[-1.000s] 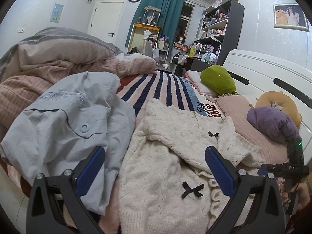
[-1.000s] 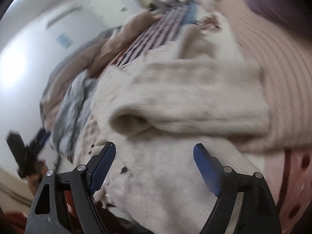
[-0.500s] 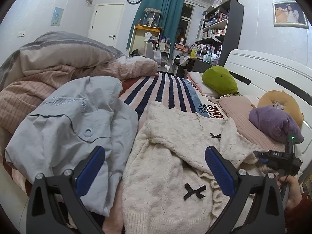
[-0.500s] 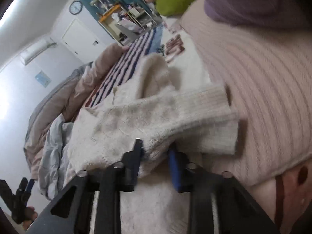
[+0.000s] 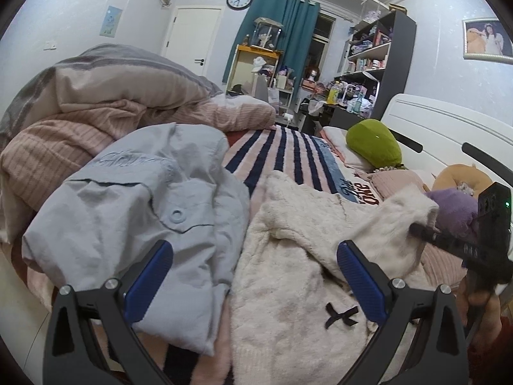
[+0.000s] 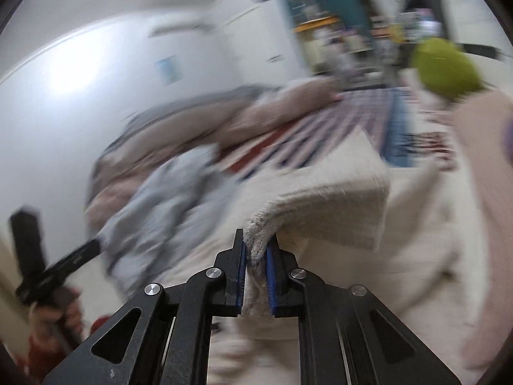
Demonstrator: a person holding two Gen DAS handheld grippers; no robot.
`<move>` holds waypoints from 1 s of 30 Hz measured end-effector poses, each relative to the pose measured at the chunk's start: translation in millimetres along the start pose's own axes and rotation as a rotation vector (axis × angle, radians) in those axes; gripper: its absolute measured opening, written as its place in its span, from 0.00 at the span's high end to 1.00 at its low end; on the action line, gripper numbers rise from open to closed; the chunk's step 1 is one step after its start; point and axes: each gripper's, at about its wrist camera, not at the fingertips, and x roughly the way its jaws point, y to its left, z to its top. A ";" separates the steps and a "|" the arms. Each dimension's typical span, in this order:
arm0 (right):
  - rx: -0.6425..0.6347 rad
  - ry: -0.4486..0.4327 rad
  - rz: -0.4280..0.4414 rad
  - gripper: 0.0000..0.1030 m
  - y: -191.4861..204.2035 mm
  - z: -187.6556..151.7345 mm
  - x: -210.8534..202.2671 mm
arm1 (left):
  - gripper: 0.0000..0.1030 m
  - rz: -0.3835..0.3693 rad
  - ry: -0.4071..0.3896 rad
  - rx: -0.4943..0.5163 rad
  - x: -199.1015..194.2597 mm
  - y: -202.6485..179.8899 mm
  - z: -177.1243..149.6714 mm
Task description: Fold large clothes
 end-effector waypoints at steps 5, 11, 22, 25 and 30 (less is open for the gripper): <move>-0.146 0.248 0.158 0.92 59.1 -37.6 58.6 | 0.02 0.028 -0.002 -0.019 -2.7 15.2 0.1; -0.210 0.397 0.213 0.67 77.1 -77.0 79.0 | 0.02 0.030 0.011 -0.017 2.0 21.1 -3.3; -0.147 0.265 0.107 0.44 36.8 -57.5 -2.7 | 0.02 -0.235 0.148 0.082 30.1 -31.9 -20.4; -0.104 0.220 0.043 0.41 14.5 -52.9 -28.6 | 0.02 -0.320 0.196 0.140 38.8 -60.3 -31.9; -0.008 0.177 -0.013 0.41 -18.4 -53.1 -52.1 | 0.02 -0.298 0.247 0.269 54.5 -100.8 -52.7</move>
